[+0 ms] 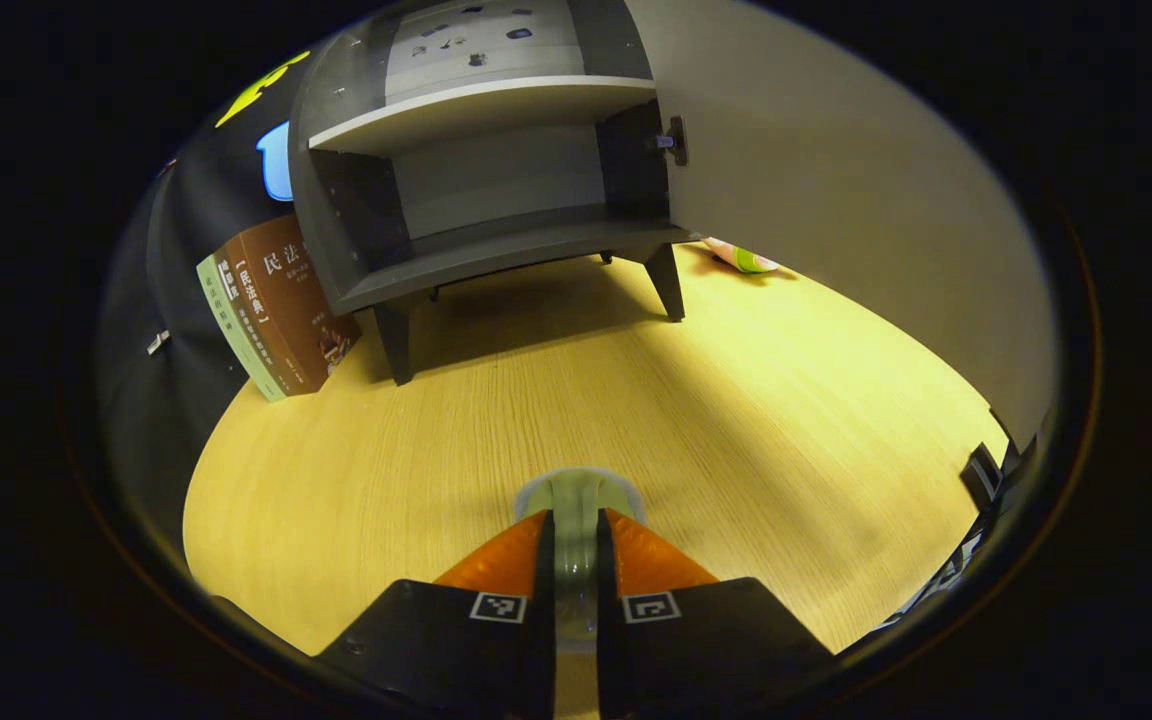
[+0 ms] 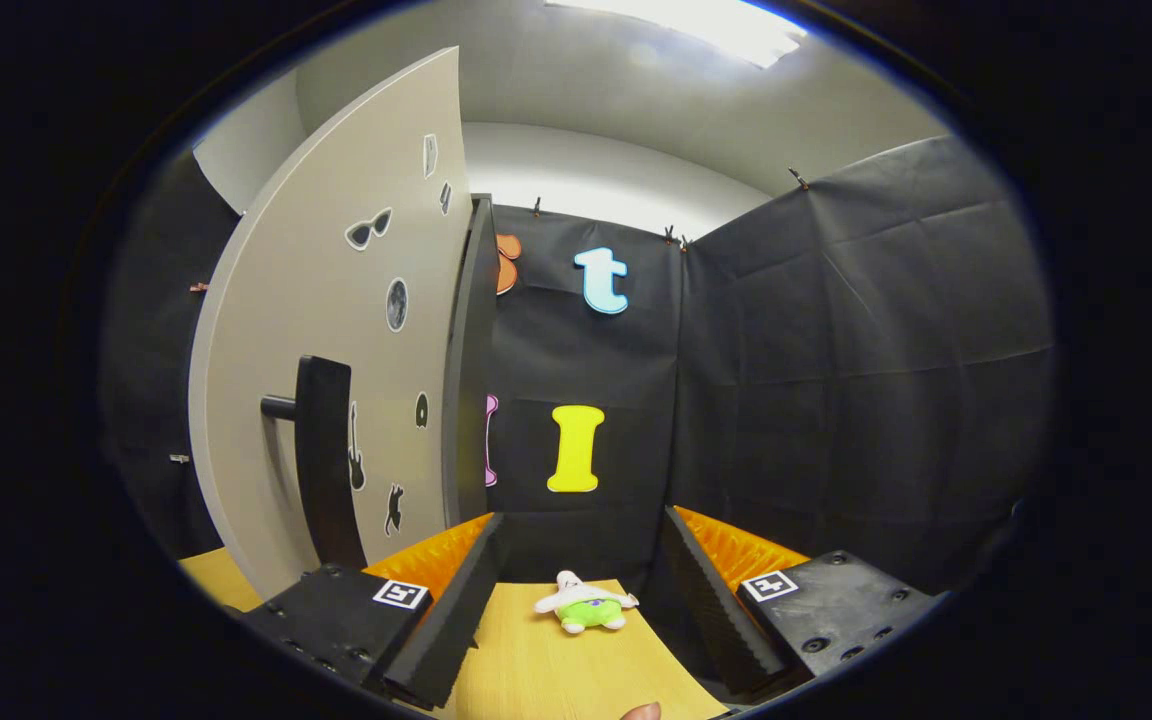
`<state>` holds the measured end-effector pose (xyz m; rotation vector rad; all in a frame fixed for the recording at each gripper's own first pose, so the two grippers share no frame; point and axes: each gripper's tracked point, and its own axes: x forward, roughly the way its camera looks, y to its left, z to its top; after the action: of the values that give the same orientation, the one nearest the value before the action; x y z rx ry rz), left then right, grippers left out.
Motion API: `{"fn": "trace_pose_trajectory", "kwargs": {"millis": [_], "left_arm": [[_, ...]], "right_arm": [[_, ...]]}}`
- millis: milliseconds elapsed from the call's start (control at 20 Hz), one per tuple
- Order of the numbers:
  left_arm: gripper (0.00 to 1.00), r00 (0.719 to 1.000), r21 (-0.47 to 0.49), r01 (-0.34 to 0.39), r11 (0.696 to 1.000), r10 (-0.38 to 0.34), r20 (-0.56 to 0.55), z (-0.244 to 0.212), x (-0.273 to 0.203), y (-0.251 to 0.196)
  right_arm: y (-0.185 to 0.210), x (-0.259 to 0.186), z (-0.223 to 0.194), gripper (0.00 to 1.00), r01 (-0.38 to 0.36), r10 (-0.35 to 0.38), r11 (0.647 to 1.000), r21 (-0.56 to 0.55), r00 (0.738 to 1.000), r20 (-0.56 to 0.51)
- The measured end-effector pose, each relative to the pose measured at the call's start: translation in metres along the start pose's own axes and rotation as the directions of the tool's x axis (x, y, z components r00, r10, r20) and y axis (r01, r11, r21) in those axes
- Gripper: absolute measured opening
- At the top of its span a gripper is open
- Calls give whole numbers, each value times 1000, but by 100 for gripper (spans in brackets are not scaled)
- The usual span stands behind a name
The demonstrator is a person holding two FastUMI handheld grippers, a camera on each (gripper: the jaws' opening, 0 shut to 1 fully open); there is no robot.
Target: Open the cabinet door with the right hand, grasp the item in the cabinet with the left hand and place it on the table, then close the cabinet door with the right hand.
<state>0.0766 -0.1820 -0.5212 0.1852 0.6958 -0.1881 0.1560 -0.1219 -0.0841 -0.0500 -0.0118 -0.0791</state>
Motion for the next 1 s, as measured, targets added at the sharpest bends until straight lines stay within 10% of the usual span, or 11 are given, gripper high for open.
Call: {"fn": "trace_pose_trajectory", "kwargs": {"millis": [150, 400, 1000], "left_arm": [[26, 1000, -49, 10, 999, -9, 14, -2, -2, 0], [97, 997, -44, 31, 999, -28, 68, 10, -31, 7], [98, 928, -143, -29, 989, 79, 364, 152, -205, 78]], "right_arm": [[-4, -2, 6, 98, 11, -11, 1000, -17, 1000, 18], [-6, -6, 7, 98, 21, -21, 1000, -2, 1000, 10], [10, -25, 9, 98, -25, 28, 998, 66, 999, -43]]}}
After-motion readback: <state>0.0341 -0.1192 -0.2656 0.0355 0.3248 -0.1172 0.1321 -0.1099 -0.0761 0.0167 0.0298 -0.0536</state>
